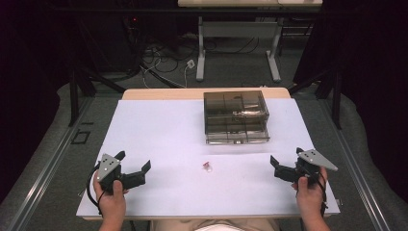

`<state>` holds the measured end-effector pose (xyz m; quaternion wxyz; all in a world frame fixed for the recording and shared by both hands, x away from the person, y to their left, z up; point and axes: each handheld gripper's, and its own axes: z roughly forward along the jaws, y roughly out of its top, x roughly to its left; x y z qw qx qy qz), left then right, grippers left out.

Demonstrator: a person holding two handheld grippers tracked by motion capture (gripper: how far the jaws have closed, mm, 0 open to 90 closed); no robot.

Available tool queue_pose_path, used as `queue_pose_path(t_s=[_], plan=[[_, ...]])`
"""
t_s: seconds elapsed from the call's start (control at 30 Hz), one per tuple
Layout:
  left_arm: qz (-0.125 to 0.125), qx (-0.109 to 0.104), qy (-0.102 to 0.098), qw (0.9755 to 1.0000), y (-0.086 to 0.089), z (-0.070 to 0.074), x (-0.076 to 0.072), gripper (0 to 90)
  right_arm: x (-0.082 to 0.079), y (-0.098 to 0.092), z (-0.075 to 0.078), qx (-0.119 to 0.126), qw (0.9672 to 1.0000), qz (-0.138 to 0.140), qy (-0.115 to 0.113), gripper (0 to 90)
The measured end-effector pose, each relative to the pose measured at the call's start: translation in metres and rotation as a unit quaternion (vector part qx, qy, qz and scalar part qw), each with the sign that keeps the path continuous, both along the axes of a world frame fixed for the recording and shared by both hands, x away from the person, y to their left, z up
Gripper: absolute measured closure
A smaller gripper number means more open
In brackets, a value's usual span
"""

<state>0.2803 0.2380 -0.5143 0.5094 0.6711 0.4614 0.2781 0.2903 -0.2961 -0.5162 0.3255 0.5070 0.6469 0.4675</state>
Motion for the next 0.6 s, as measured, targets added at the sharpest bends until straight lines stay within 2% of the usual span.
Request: queue_pose_path(t_s=[0.1, 0.23, 0.27, 0.3, 0.33, 0.4, 0.47, 0.53, 0.6], plan=[[0.003, 0.0, 0.004, 1.0, -0.001, -0.002, 0.002, 0.2, 0.002, 0.006, -0.002, -0.005, 0.9999, -0.006, 0.009, 0.0], [0.005, 0.0, 0.006, 1.0, -0.002, -0.003, 0.004, 0.2, 0.004, 0.015, -0.003, -0.008, 0.9999, 0.001, 0.007, 0.0], [0.004, 0.001, 0.006, 1.0, -0.003, -0.004, 0.004, 0.2, 0.004, 0.017, -0.002, -0.015, 0.9998, 0.0, 0.011, 0.0], [0.004, 0.001, 0.007, 1.0, -0.003, -0.004, 0.004, 0.2, 0.006, 0.02, -0.004, -0.015, 0.9999, -0.006, 0.0, 0.0], [0.004, 0.001, 0.007, 1.0, -0.003, -0.004, 0.004, 0.2, 0.006, 0.02, -0.004, -0.015, 0.9999, -0.006, 0.0, 0.0], [0.008, -0.002, 0.013, 0.9999, -0.004, -0.006, 0.006, 0.2, 0.007, 0.026, -0.003, -0.019, 0.9997, 0.003, 0.012, 0.0], [0.01, -0.006, 0.014, 0.9998, -0.004, -0.006, 0.007, 0.2, 0.008, 0.03, -0.004, -0.012, 0.9998, 0.008, 0.012, 0.0], [0.013, -0.007, 0.01, 0.9998, -0.005, -0.006, 0.007, 0.2, 0.008, 0.033, -0.004, -0.022, 0.9996, 0.011, 0.017, 0.0], [0.011, -0.006, 0.007, 0.9999, -0.006, -0.005, 0.006, 0.2, 0.009, 0.037, -0.004, -0.019, 0.9995, 0.017, 0.019, 0.0]])
